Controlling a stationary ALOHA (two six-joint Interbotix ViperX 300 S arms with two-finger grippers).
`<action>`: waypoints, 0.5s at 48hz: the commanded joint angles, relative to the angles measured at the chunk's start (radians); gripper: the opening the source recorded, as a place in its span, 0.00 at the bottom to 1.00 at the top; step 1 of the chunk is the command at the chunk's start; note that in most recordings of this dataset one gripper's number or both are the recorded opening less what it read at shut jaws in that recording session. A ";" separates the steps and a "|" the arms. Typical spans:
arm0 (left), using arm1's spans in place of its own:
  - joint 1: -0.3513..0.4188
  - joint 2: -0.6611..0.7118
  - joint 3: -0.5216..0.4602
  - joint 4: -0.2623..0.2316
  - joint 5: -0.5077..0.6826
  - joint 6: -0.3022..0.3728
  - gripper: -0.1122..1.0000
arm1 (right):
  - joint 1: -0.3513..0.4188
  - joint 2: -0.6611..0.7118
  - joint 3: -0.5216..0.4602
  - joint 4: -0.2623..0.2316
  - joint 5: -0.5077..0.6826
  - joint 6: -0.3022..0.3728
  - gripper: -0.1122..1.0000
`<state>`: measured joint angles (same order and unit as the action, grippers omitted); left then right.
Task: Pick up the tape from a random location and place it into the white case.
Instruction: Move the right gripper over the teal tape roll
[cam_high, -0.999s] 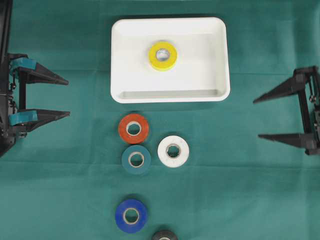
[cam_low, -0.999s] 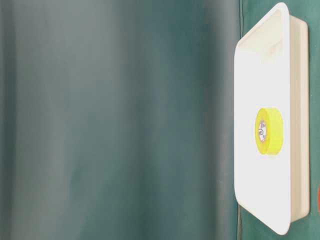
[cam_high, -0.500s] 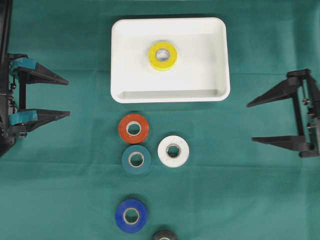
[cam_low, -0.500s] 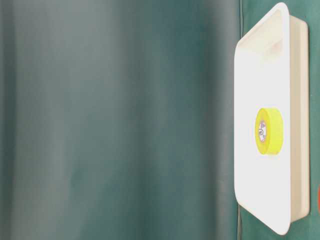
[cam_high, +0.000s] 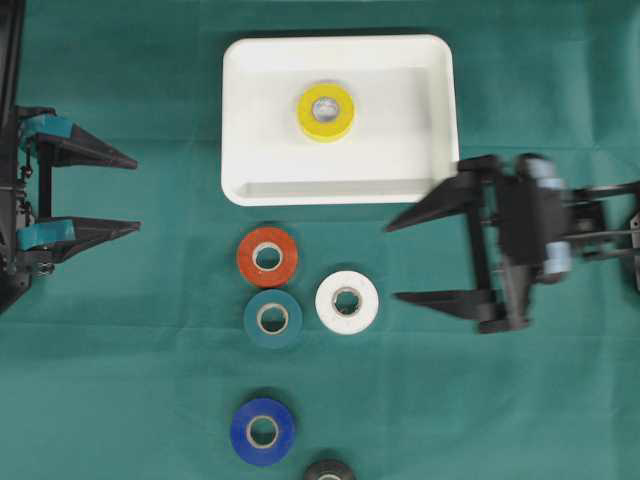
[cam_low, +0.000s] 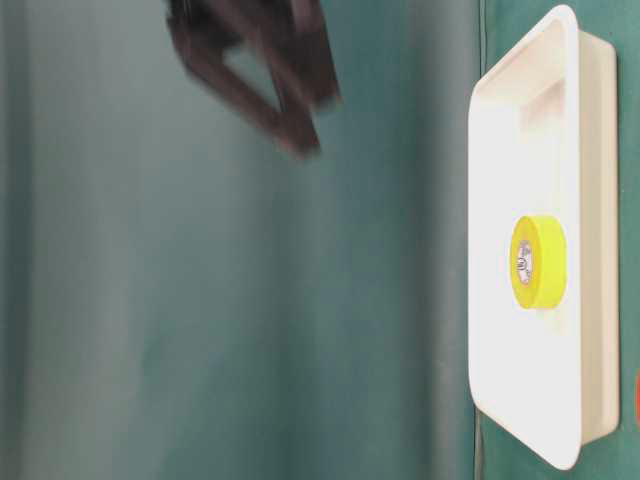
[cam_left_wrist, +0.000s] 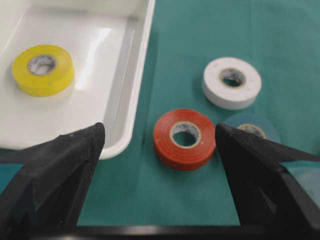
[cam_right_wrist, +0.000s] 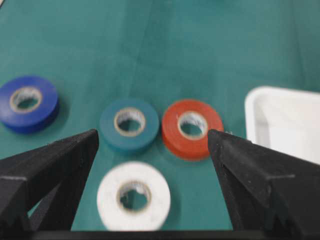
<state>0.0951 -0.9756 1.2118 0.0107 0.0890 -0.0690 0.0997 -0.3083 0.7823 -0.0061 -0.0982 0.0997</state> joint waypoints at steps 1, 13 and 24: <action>0.000 0.008 -0.017 0.000 -0.017 0.002 0.92 | 0.006 0.060 -0.089 -0.003 -0.011 0.000 0.92; 0.000 0.009 -0.015 -0.002 -0.021 0.005 0.92 | 0.017 0.244 -0.302 -0.003 0.028 -0.003 0.92; 0.000 0.008 -0.017 -0.002 -0.021 0.005 0.92 | 0.018 0.362 -0.466 -0.009 0.112 -0.005 0.92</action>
<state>0.0951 -0.9741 1.2118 0.0107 0.0767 -0.0660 0.1166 0.0460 0.3850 -0.0138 -0.0046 0.0966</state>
